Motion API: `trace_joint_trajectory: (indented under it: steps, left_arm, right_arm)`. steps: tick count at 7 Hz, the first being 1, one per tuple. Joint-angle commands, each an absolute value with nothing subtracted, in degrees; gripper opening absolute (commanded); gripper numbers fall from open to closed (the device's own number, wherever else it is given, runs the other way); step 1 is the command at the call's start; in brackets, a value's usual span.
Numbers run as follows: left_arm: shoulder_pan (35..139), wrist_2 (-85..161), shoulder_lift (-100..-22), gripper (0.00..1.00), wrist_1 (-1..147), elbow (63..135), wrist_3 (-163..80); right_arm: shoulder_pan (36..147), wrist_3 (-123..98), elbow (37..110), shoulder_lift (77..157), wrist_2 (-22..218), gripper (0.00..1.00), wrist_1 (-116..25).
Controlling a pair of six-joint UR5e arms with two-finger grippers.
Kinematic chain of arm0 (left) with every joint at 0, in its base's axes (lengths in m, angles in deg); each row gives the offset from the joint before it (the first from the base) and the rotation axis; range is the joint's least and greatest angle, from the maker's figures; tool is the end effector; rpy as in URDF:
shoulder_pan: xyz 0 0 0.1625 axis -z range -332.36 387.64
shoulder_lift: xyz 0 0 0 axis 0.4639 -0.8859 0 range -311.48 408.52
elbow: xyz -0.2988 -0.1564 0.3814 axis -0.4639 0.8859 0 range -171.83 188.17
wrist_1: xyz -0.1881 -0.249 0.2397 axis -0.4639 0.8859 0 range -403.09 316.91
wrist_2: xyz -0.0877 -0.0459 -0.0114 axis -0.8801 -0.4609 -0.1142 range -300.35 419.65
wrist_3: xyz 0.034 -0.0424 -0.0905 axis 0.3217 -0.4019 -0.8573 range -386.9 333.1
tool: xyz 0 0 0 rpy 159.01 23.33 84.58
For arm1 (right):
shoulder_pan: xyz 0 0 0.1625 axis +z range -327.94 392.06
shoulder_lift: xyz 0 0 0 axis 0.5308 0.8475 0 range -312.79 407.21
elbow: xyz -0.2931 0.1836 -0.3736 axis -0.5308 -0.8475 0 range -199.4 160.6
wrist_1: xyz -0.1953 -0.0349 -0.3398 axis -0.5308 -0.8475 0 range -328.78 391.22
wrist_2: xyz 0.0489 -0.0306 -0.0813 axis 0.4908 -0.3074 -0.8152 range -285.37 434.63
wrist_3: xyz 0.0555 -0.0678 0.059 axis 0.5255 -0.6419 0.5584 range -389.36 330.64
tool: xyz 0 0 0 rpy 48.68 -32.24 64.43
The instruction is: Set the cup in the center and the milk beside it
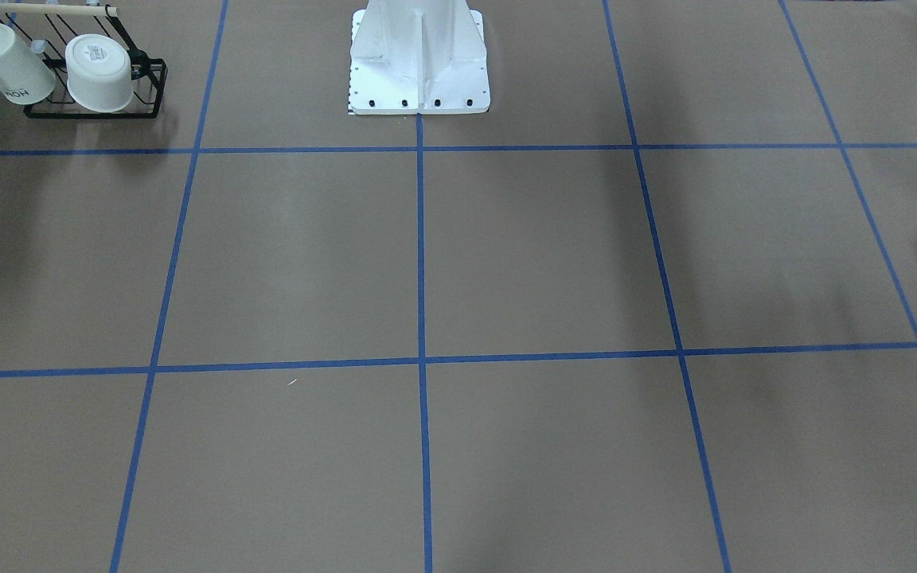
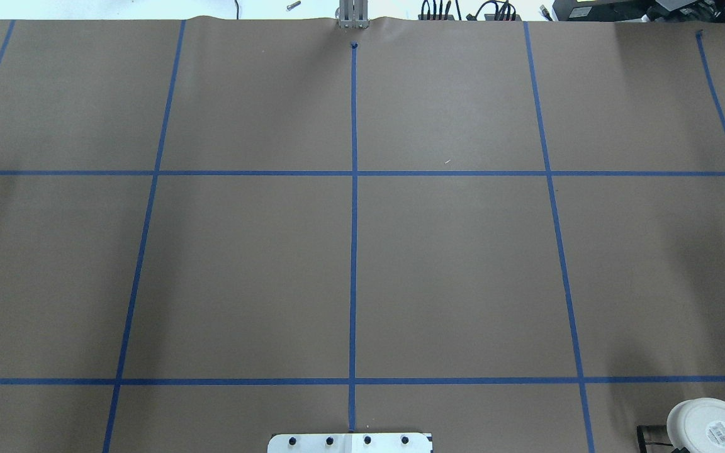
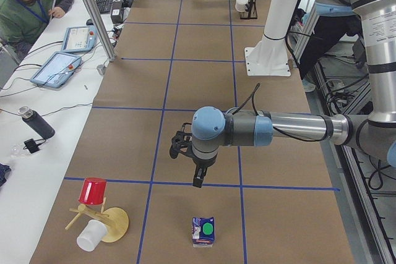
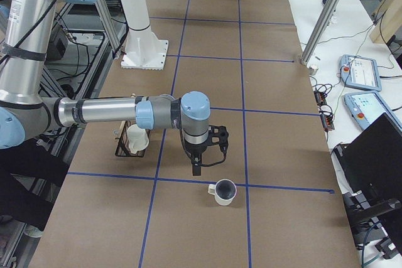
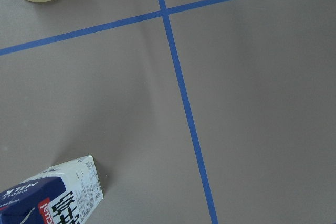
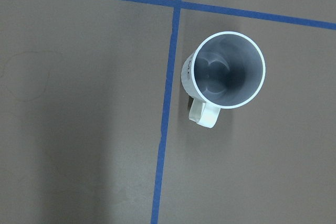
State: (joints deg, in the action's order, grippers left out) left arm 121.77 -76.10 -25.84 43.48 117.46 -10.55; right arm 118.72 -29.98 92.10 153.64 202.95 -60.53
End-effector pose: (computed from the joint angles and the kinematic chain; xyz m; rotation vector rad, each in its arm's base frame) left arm -0.0814 -0.3270 0.7025 0.1459 0.7865 0.2033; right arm 0.0484 -0.3325 0.6951 0.0399 -0.6700 -0.0859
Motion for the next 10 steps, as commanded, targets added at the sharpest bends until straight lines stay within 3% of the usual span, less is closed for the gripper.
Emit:
trace_joint_trajectory:
  steps: [1, 5, 10]
  left_arm:
    - [121.77, -76.23, -25.84, 0.98, 43.48, 117.77, -10.55]
    - [121.77, -75.88, -27.06, 0.98, 43.66, 120.31, -10.46]
    - [121.77, -76.40, -37.48, 0.98, 49.67, 117.18, -10.99]
  right_arm:
    - [118.72, -29.98, 92.05, 153.64, 202.95, 1.00, -60.54]
    - [118.72, -29.98, 92.40, 152.77, 202.43, 1.00, -60.36]
    - [118.72, -29.80, 92.13, 148.28, 205.39, 1.00, -54.30]
